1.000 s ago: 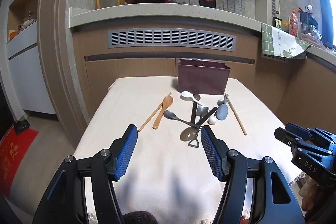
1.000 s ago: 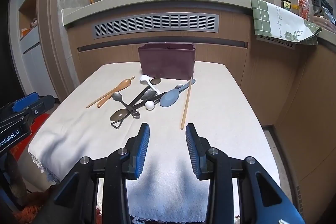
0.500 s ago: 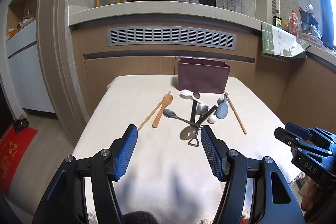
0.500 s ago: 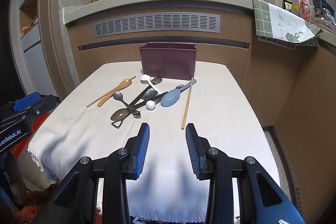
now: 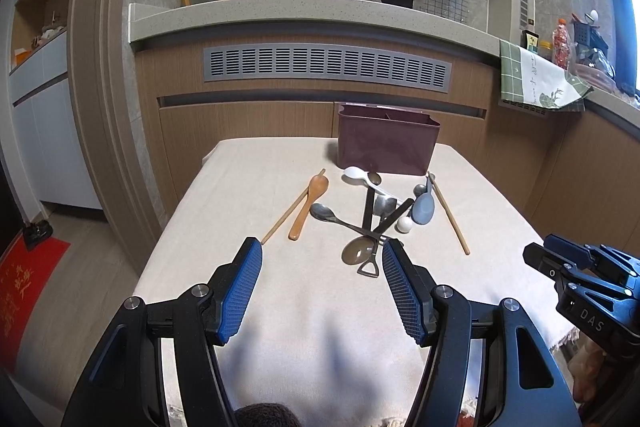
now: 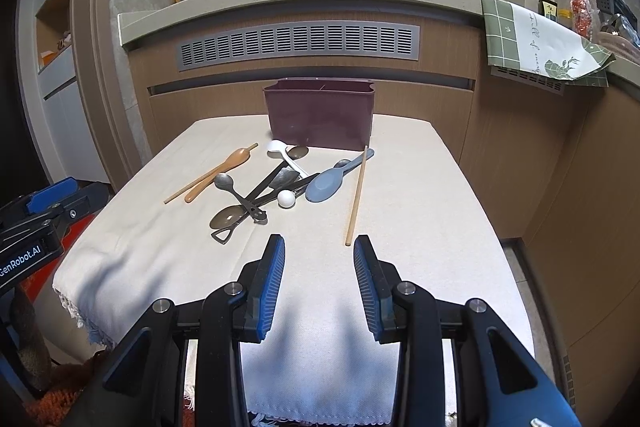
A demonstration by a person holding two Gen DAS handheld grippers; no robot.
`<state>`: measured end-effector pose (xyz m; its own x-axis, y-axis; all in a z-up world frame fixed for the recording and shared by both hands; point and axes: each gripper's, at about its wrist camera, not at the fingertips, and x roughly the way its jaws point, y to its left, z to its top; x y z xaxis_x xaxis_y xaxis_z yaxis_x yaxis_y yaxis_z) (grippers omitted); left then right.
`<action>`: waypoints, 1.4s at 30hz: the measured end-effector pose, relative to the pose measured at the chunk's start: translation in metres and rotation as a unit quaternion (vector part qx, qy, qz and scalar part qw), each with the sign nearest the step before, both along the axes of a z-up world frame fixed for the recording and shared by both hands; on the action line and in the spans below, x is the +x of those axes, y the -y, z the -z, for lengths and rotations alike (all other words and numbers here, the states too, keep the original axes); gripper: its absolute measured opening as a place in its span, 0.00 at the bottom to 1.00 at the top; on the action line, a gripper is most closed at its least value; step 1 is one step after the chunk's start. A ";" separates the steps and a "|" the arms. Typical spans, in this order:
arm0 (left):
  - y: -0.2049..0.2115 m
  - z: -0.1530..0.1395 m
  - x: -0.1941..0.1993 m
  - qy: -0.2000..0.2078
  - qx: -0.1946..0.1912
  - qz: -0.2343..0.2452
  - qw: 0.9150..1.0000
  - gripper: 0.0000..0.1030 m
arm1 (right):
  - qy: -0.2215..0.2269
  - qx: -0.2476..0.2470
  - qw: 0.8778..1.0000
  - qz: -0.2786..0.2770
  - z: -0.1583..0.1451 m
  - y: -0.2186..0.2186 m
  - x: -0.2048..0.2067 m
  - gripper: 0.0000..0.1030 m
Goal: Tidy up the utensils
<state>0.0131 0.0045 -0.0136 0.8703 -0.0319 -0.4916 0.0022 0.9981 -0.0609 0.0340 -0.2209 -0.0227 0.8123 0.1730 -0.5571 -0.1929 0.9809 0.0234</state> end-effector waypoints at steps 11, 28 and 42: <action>-0.001 0.001 0.002 -0.004 -0.004 0.000 1.000 0.61 | -0.002 0.001 1.000 -0.001 0.000 0.001 0.001 0.32; 0.001 0.000 0.001 -0.005 -0.004 0.003 1.000 0.61 | -0.001 -0.001 1.000 0.001 0.000 0.002 0.001 0.32; 0.002 0.001 0.001 -0.005 -0.004 0.004 1.000 0.61 | -0.004 -0.001 1.000 0.001 0.000 0.003 0.001 0.32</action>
